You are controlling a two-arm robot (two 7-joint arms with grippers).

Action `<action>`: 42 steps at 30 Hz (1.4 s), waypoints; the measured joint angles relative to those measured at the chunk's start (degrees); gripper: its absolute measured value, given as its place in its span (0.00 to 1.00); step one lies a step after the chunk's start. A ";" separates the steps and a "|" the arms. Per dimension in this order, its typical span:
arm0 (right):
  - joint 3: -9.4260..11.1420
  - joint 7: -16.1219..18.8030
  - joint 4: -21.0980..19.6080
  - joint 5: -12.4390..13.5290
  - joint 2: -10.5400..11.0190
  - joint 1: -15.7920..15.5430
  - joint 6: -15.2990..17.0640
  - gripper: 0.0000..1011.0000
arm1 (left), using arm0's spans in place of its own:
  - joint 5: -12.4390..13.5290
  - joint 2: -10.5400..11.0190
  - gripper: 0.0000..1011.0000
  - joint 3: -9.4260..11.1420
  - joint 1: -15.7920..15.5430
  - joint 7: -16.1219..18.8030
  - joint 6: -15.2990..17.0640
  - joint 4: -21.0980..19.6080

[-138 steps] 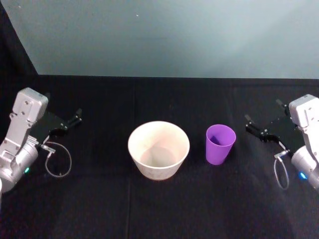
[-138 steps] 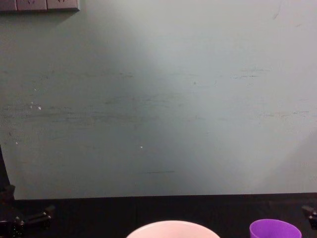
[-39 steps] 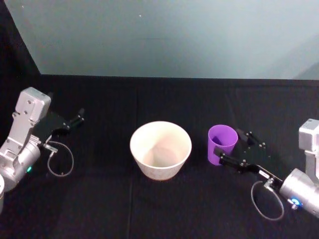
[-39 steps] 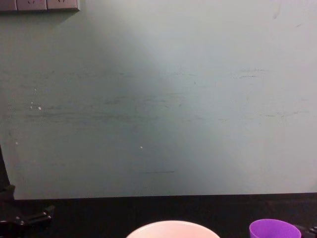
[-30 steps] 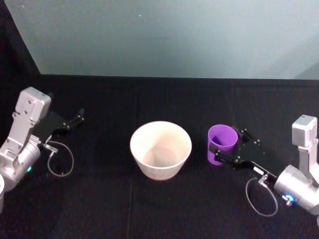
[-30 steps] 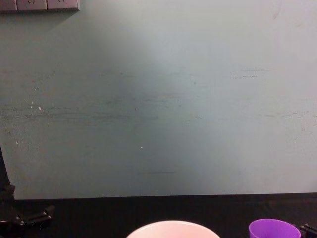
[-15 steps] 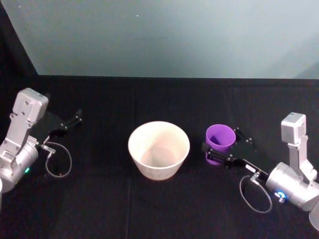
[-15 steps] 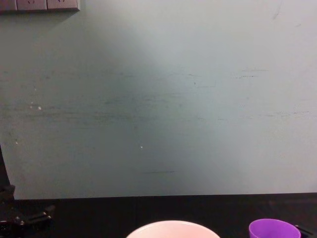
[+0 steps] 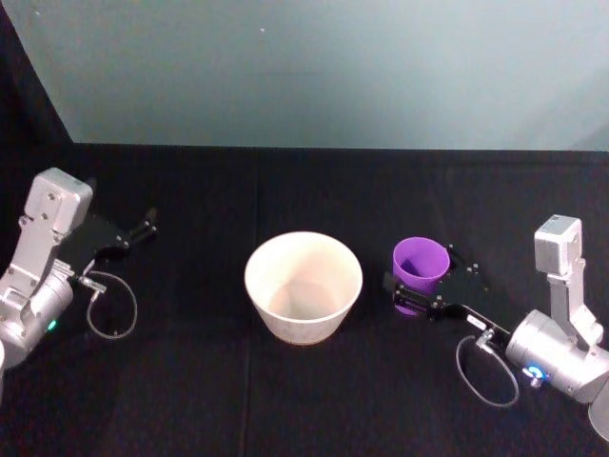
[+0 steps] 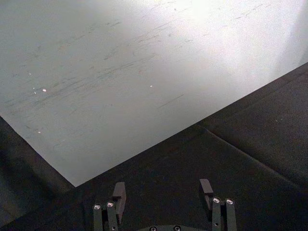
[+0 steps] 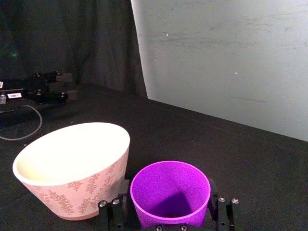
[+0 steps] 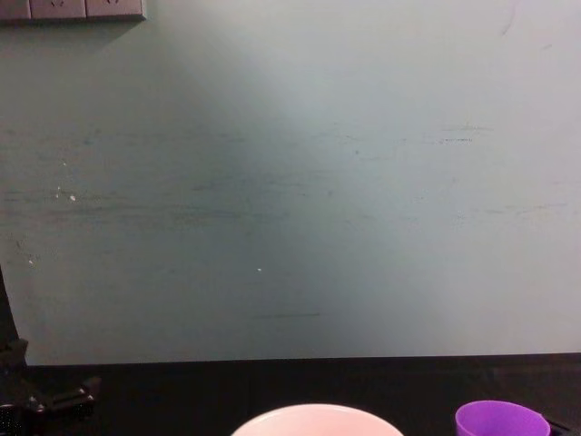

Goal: Pick up the cup and pour the mung beans from the cup into the bowl.

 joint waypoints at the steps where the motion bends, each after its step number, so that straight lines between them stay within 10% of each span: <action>1: 0.00 -0.01 -0.01 0.00 0.01 0.00 0.00 0.96 | 0.00 0.00 0.99 0.00 0.00 0.00 0.00 0.00; 9: -0.05 -0.08 -0.08 0.03 0.05 -0.04 -0.02 0.78 | 0.00 0.00 0.99 0.00 0.00 0.00 0.00 0.00; 26: 0.49 -3.13 -2.77 -1.78 0.30 -1.29 0.43 0.74 | 0.00 0.00 0.99 0.00 0.00 0.00 0.00 0.00; 42: 5.55 -8.76 -20.89 2.00 3.91 -3.13 16.41 0.74 | 0.00 0.00 0.99 0.00 0.00 0.00 0.00 0.00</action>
